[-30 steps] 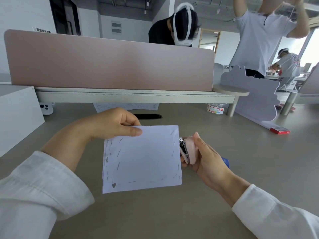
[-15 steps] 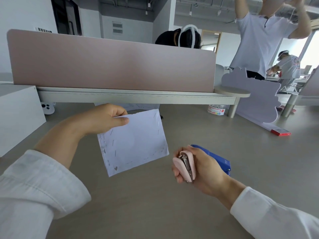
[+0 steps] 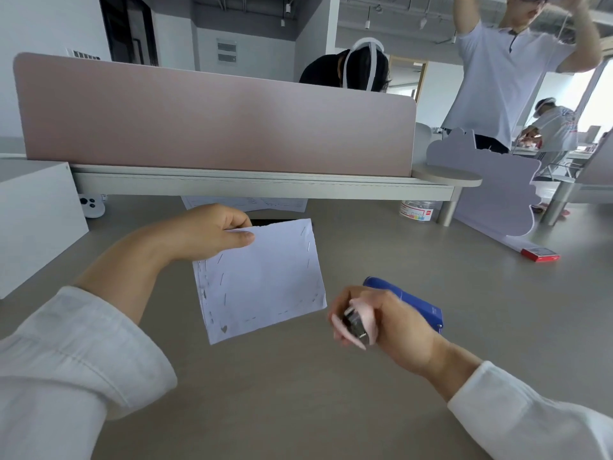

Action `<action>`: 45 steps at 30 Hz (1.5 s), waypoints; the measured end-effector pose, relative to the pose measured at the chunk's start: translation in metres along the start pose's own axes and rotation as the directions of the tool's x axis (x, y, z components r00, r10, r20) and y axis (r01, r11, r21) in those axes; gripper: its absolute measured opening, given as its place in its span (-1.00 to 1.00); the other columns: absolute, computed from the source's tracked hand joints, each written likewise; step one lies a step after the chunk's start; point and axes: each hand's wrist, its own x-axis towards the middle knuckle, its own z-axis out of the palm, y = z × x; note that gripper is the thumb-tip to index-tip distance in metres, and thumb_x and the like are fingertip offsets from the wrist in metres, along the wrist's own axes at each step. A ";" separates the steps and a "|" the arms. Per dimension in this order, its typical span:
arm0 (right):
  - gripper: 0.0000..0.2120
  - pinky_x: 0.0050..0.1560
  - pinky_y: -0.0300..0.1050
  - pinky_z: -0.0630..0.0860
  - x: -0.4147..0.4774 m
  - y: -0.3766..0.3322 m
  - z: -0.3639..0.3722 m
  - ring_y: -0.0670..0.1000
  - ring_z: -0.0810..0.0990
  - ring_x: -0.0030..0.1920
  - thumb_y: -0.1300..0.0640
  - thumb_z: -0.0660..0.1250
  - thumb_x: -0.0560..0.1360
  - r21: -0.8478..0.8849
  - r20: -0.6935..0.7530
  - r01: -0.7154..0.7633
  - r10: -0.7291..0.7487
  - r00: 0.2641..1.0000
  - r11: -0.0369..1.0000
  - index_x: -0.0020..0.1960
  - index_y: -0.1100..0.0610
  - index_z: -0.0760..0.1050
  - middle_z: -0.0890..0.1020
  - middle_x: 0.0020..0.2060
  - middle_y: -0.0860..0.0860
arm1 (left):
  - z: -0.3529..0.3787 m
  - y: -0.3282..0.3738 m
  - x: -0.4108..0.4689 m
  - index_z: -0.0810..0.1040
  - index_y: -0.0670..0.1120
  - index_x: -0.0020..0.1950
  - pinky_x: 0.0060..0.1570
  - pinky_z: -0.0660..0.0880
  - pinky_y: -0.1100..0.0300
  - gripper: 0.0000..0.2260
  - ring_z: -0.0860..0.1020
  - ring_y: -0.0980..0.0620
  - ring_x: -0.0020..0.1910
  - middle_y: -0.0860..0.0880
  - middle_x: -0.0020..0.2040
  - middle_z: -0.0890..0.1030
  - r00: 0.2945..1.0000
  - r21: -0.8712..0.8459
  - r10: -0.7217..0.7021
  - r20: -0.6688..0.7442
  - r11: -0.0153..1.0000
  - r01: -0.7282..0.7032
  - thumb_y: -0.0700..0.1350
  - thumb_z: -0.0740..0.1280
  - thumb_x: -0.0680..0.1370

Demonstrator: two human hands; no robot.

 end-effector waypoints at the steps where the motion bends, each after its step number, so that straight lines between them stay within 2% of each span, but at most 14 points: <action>1: -0.76 -0.26 -0.19 0.37 -0.001 0.002 0.001 -0.06 0.42 -0.39 0.09 0.08 0.38 -0.232 -0.027 -0.005 -0.002 1.000 0.973 -0.31 0.17 0.46 0.50 -0.46 -0.03 | 0.000 0.000 0.000 0.50 -0.09 -0.19 -0.29 0.26 0.17 -0.79 0.29 0.03 -0.42 -0.14 -0.29 0.44 1.000 -0.001 -0.004 0.001 1.000 0.004 0.01 0.22 0.54; 5: -0.68 -0.24 -0.05 0.38 -0.001 0.020 0.015 -0.05 0.37 -0.33 -0.08 0.02 0.44 -0.711 0.067 0.114 -0.094 0.993 0.694 -0.28 0.13 0.33 0.43 -0.35 -0.01 | 0.006 0.001 0.003 0.50 -0.14 -0.16 -0.35 0.22 0.19 -0.78 0.25 0.04 -0.46 -0.07 -0.32 0.40 1.000 0.002 -0.005 0.007 1.000 0.005 -0.01 0.23 0.54; 11: -0.59 -0.11 -0.25 0.30 0.008 0.026 0.024 -0.09 0.32 -0.18 -0.10 -0.05 0.50 -0.828 0.140 0.221 -0.191 0.972 0.515 -0.17 0.16 0.42 0.40 -0.23 -0.05 | 0.021 -0.003 0.009 0.49 -0.06 -0.24 -0.29 0.27 0.15 -0.79 0.31 0.03 -0.39 -0.04 -0.32 0.42 1.000 -0.016 -0.011 0.029 1.000 0.012 0.00 0.23 0.54; 14: -0.58 -0.04 -0.28 0.35 0.007 0.022 0.022 -0.12 0.38 -0.12 -0.11 -0.01 0.50 -0.821 0.120 0.208 -0.195 0.973 0.532 -0.08 0.14 0.50 0.49 -0.16 -0.06 | 0.023 -0.006 0.011 0.49 -0.08 -0.21 -0.23 0.28 0.11 -0.79 0.34 0.00 -0.32 -0.07 -0.28 0.44 1.000 -0.030 -0.013 0.016 0.999 0.013 0.00 0.22 0.54; 16: -0.66 -0.07 -0.29 0.38 0.009 0.015 0.010 -0.18 0.40 -0.15 -0.08 0.07 0.48 -0.816 -0.018 0.185 -0.344 0.939 0.548 -0.09 0.10 0.53 0.52 -0.20 -0.13 | 0.023 -0.009 0.012 0.50 -0.09 -0.20 -0.20 0.30 0.10 -0.79 0.37 0.00 -0.29 -0.09 -0.26 0.47 1.000 -0.037 -0.017 -0.004 0.999 0.017 0.00 0.23 0.54; 19: -0.64 0.00 -0.10 0.47 0.011 0.007 -0.029 -0.03 0.50 -0.05 -0.16 0.19 0.42 -0.884 -0.348 -0.124 -0.457 0.818 0.452 0.02 0.08 0.53 0.59 -0.12 -0.07 | 0.022 -0.010 0.012 0.52 -0.12 -0.17 -0.21 0.32 0.13 -0.79 0.40 0.01 -0.30 -0.08 -0.25 0.52 0.999 -0.043 -0.027 -0.039 0.999 0.026 -0.02 0.23 0.54; 22: -0.56 -0.03 -0.07 0.42 0.006 0.012 -0.062 0.04 0.50 0.02 -0.25 0.35 0.32 -0.826 -0.511 -0.497 0.019 0.859 0.265 0.04 0.02 0.44 0.53 -0.04 -0.04 | 0.023 -0.008 0.013 0.51 -0.17 -0.16 -0.30 0.26 0.17 -0.77 0.32 0.04 -0.39 -0.05 -0.34 0.43 0.998 -0.056 -0.023 -0.061 0.998 0.019 -0.02 0.24 0.54; 24: -0.67 -0.25 -0.15 0.37 0.004 0.019 -0.067 0.01 0.49 -0.19 -0.20 0.39 0.31 -0.813 -0.464 -0.484 0.140 0.874 0.324 -0.18 -0.01 0.37 0.49 -0.20 -0.05 | 0.024 -0.009 0.014 0.50 -0.14 -0.21 -0.27 0.27 0.16 -0.77 0.33 0.02 -0.38 -0.05 -0.34 0.43 0.996 -0.070 -0.019 -0.083 0.997 0.014 -0.01 0.24 0.53; 26: -0.66 -0.35 -0.20 0.29 0.005 0.021 -0.066 0.00 0.43 -0.28 -0.14 0.40 0.34 -0.835 -0.427 -0.418 0.060 0.902 0.357 -0.27 -0.01 0.27 0.40 -0.31 -0.10 | 0.025 -0.011 0.015 0.48 -0.09 -0.28 -0.22 0.29 0.13 -0.78 0.37 0.00 -0.33 -0.06 -0.31 0.46 0.995 -0.087 -0.017 -0.102 0.996 0.008 -0.01 0.25 0.53; 30: -0.68 -0.31 -0.11 0.34 0.009 0.017 -0.060 0.05 0.44 -0.29 -0.12 0.34 0.41 -0.851 -0.421 -0.380 -0.037 0.907 0.364 -0.15 0.06 0.29 0.43 -0.32 -0.06 | 0.026 -0.009 0.013 0.53 -0.04 -0.27 -0.22 0.33 0.14 -0.81 0.44 0.00 -0.29 -0.05 -0.27 0.57 0.991 -0.124 -0.017 -0.134 0.992 0.000 -0.02 0.28 0.52; 33: -0.69 -0.26 -0.11 0.42 0.010 0.017 -0.058 0.04 0.49 -0.30 -0.09 0.37 0.40 -0.787 -0.440 -0.339 -0.084 0.894 0.515 -0.09 0.07 0.32 0.53 -0.27 0.02 | 0.024 -0.004 0.010 0.58 0.00 -0.27 -0.23 0.37 0.16 -0.84 0.47 0.02 -0.30 0.01 -0.29 0.62 0.990 -0.190 -0.005 -0.143 0.981 -0.022 -0.02 0.31 0.50; 35: -0.68 -0.29 -0.32 0.41 0.010 0.016 -0.057 -0.07 0.51 -0.28 -0.07 0.41 0.37 -0.738 -0.425 -0.266 -0.121 0.897 0.620 -0.04 0.03 0.34 0.55 -0.23 -0.04 | 0.023 0.000 0.009 0.59 0.04 -0.28 -0.32 0.36 0.22 -0.85 0.44 0.10 -0.39 0.12 -0.38 0.60 0.991 -0.206 0.001 -0.137 0.978 -0.030 -0.02 0.33 0.49; 40: -0.39 -0.29 -0.49 0.36 0.008 0.005 -0.046 -0.26 0.49 -0.33 -0.60 0.05 0.15 -0.652 -0.292 -0.032 -0.212 0.933 0.758 -0.09 -0.16 0.41 0.51 -0.35 -0.24 | 0.023 0.012 0.004 0.59 0.04 -0.24 -0.52 0.28 0.44 -0.88 0.41 0.26 -0.58 0.20 -0.53 0.54 0.995 -0.181 0.013 -0.102 0.983 -0.031 -0.04 0.34 0.49; 45: -0.28 -0.25 -0.40 0.38 0.011 0.006 -0.041 -0.10 0.49 -0.23 -0.59 0.02 0.20 -0.665 -0.159 0.095 -0.265 0.951 0.741 -0.02 -0.04 0.47 0.59 -0.24 -0.10 | 0.024 0.022 0.000 0.57 0.11 -0.28 -0.25 0.40 0.28 -0.88 0.54 0.12 -0.24 0.13 -0.27 0.62 0.991 -0.159 0.049 -0.124 0.985 -0.069 -0.03 0.35 0.47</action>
